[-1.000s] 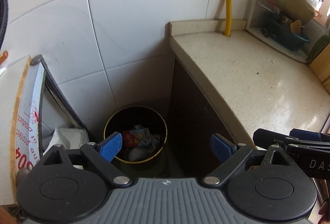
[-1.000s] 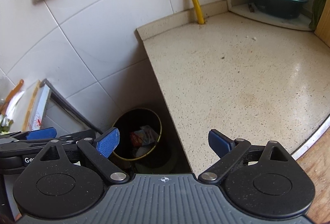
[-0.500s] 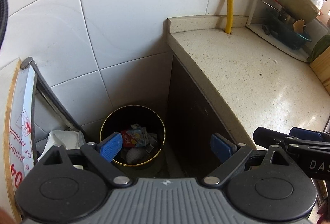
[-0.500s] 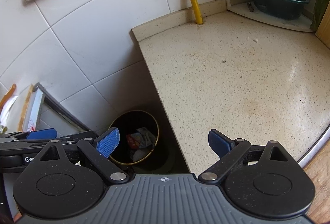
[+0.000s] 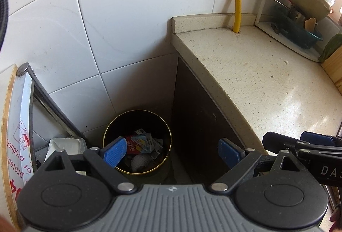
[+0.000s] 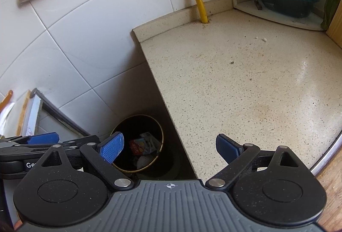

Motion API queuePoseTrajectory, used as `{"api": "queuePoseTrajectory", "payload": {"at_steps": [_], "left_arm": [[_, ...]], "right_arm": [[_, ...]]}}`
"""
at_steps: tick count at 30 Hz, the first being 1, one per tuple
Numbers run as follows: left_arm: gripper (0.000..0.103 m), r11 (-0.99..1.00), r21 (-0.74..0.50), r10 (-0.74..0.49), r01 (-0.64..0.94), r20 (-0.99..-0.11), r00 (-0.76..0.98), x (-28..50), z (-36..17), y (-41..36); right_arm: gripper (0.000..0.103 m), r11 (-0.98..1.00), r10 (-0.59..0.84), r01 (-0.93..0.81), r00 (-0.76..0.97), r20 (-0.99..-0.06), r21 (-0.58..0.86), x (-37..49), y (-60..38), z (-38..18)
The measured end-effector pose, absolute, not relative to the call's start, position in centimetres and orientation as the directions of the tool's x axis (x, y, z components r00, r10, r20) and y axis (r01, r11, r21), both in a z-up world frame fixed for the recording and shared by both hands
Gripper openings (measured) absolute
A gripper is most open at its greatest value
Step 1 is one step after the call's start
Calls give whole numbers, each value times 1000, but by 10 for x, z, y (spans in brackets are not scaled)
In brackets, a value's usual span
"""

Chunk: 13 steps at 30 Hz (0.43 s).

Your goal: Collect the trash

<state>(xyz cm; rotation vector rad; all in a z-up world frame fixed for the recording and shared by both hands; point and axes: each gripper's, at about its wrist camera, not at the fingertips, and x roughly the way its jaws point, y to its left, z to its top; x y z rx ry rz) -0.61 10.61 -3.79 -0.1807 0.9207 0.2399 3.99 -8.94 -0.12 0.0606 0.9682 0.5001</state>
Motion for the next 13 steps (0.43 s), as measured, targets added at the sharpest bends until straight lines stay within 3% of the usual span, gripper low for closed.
{"api": "queuePoseTrajectory", "payload": {"at_steps": [13], "left_arm": [[90,957,-32,148,-288,-799,582,-5,-36,106]], "right_arm": [[97,882,440,-382,457,-773,276,43,-88,-3]]}}
